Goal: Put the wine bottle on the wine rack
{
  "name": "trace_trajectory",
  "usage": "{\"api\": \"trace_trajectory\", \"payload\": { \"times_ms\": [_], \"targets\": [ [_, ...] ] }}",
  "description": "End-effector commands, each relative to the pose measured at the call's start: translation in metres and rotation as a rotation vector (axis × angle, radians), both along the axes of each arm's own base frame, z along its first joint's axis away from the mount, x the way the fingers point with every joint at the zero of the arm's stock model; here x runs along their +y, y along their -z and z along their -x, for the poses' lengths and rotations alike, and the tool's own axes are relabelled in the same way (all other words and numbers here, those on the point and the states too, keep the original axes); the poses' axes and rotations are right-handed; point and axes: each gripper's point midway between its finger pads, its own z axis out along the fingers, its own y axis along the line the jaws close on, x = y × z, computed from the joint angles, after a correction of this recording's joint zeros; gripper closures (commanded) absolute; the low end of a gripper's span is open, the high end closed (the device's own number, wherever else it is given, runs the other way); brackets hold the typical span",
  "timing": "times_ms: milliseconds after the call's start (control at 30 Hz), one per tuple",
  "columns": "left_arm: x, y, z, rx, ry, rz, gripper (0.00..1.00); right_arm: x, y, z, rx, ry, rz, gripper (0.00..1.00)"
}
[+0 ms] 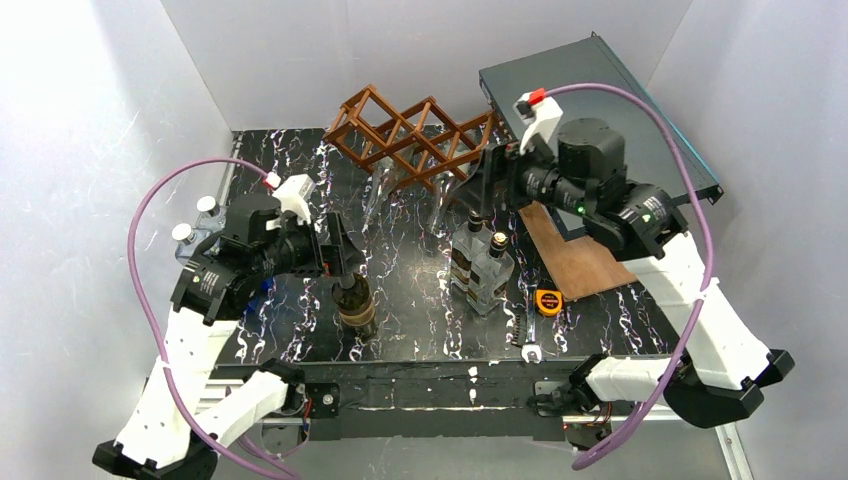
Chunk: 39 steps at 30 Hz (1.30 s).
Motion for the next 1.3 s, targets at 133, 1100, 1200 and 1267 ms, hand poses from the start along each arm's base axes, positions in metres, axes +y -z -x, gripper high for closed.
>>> {"api": "trace_trajectory", "payload": {
  "times_ms": [133,1100,1200,1267],
  "targets": [
    [0.026,0.023,0.002,0.034,-0.047,-0.324,0.06,0.034,0.006,0.008,-0.031,-0.018,0.002,0.00],
    [0.019,0.052,0.021,0.143,0.009,-0.656,0.46,0.042,0.018,0.009,-0.024,-0.019,0.020,0.00],
    [0.014,0.053,0.023,0.153,0.029,-0.638,0.58,0.041,0.020,0.009,-0.026,-0.020,0.032,0.00],
    [0.014,0.056,0.023,0.159,0.032,-0.639,0.70,0.040,0.020,0.009,-0.030,-0.018,0.038,0.00]
  ]
}}
